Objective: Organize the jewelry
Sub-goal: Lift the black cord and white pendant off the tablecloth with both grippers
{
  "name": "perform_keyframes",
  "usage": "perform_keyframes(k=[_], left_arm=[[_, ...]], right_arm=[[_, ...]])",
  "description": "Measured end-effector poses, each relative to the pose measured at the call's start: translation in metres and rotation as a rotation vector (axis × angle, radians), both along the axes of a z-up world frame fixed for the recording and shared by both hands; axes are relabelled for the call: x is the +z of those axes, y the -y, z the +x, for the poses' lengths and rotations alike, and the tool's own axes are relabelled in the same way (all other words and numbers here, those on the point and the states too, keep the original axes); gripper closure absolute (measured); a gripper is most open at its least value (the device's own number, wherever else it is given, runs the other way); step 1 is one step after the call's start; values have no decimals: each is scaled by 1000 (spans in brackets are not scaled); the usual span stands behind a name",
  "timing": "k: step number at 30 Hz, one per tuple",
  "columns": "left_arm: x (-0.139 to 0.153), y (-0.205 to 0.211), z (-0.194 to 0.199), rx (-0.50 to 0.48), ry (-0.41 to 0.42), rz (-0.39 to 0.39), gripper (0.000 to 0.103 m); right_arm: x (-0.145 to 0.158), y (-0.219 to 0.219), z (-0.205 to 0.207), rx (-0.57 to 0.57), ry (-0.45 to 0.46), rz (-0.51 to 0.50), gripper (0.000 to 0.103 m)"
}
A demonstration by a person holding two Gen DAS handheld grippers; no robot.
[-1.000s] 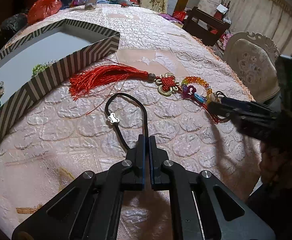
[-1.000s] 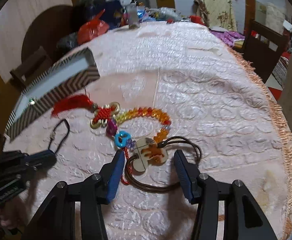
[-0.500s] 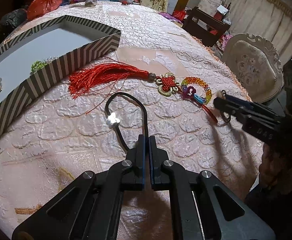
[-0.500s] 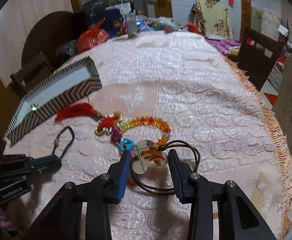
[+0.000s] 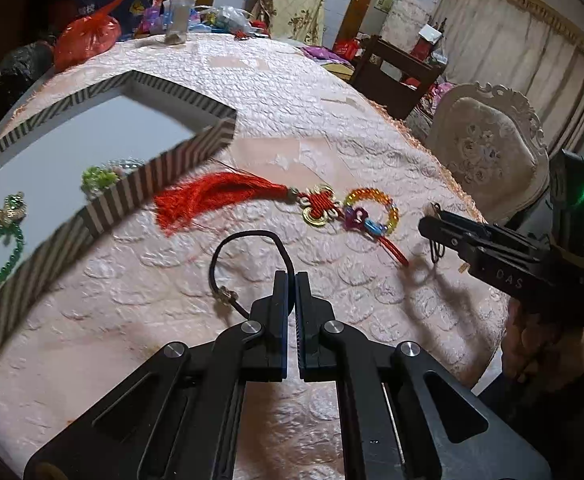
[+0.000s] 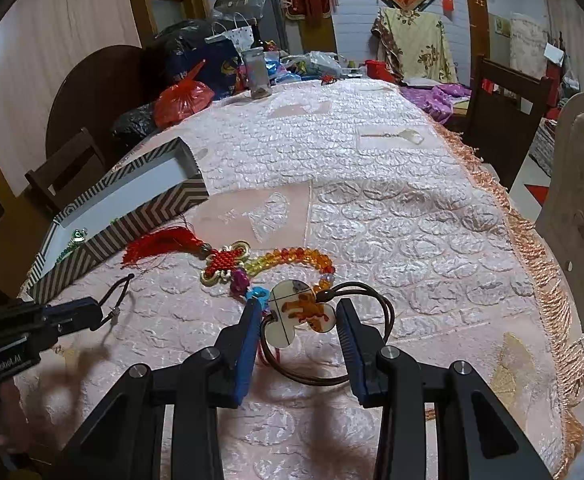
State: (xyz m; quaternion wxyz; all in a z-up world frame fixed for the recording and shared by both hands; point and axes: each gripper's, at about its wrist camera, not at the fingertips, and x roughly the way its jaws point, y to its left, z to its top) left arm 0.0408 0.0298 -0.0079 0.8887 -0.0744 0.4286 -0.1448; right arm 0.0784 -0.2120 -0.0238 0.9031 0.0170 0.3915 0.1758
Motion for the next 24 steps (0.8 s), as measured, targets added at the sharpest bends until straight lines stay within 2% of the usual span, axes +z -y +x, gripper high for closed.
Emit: perform_keyframes(k=[5, 12, 24], left_arm=[[9, -6, 0, 21, 22, 21, 101], [20, -16, -1, 75, 36, 49, 101], [44, -35, -10, 99, 76, 5, 101]], right_arm=[[5, 0, -6, -5, 7, 4, 66], [6, -4, -13, -44, -38, -41, 66], [22, -13, -23, -61, -37, -68, 66]])
